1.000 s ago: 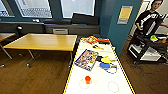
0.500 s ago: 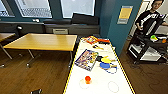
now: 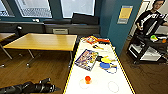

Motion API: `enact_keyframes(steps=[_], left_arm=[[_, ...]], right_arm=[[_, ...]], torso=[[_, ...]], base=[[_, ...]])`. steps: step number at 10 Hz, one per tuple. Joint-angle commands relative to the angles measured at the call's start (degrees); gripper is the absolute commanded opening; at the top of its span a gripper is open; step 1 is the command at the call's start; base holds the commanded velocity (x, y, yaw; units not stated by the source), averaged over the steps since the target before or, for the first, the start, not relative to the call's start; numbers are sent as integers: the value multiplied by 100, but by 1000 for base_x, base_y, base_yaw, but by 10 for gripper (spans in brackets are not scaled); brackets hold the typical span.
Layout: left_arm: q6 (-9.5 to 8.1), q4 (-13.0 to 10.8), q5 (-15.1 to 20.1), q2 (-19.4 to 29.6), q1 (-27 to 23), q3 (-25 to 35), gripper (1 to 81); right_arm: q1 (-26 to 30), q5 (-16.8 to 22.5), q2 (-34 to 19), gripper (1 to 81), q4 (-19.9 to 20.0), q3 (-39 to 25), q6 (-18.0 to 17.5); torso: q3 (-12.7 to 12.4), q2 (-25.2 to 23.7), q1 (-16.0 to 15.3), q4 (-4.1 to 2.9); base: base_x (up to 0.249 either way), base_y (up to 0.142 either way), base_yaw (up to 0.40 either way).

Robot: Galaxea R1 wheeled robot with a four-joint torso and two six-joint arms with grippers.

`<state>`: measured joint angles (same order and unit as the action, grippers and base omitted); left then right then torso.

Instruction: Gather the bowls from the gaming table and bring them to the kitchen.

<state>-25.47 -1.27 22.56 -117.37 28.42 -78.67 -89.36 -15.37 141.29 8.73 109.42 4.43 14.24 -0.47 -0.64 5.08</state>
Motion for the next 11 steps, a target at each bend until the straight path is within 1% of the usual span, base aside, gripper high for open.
enact_keyframes(steps=[1,4,7,8,9,11], left_arm=[[-90,13,354,-138,-1174,-290,811],[-108,21,565,-472,-1588,-677,811],[-134,48,758,-893,-1808,-878,811],[-281,48,767,-1042,-1861,-974,811],[-661,13,776,-1158,-1932,-1160,811],[-1276,-14,986,-1386,-2063,-1660,811]], right_arm=[[133,386,-186,10,-64,-80,-21],[220,456,-142,10,-64,-71,-12],[247,465,-133,10,-82,-45,-12],[273,517,-107,10,-82,-45,-12],[291,535,-89,10,-73,-45,-21],[326,588,-45,10,-64,-1,-21]], torso=[[0,0,0,0],[0,0,0,0],[2,0,0,0],[2,0,0,0],[2,0,0,0],[4,0,0,0]], base=[[0,0,0],[0,0,0],[0,0,0],[0,0,0],[0,0,0],[0,0,0]])
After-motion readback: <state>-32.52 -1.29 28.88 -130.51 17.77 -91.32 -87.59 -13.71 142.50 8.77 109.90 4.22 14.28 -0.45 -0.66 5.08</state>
